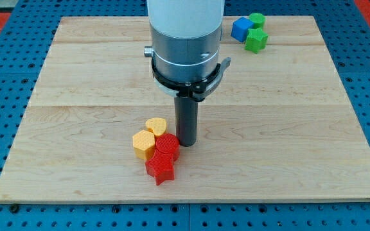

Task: Point your arm at the top right corner of the board

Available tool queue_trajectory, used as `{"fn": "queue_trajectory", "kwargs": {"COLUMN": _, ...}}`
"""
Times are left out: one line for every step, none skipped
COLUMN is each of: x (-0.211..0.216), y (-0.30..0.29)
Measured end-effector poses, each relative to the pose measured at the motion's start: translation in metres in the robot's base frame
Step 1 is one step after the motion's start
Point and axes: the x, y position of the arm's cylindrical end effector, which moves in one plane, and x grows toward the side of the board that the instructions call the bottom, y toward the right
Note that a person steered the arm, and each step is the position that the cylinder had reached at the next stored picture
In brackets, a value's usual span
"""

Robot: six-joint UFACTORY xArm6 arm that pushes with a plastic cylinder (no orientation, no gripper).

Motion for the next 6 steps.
{"fn": "queue_trajectory", "kwargs": {"x": -0.002, "y": 0.030}}
{"fn": "queue_trajectory", "kwargs": {"x": -0.030, "y": 0.120}}
{"fn": "queue_trajectory", "kwargs": {"x": -0.076, "y": 0.193}}
{"fn": "queue_trajectory", "kwargs": {"x": -0.076, "y": 0.284}}
{"fn": "queue_trajectory", "kwargs": {"x": -0.076, "y": 0.298}}
{"fn": "queue_trajectory", "kwargs": {"x": -0.081, "y": 0.298}}
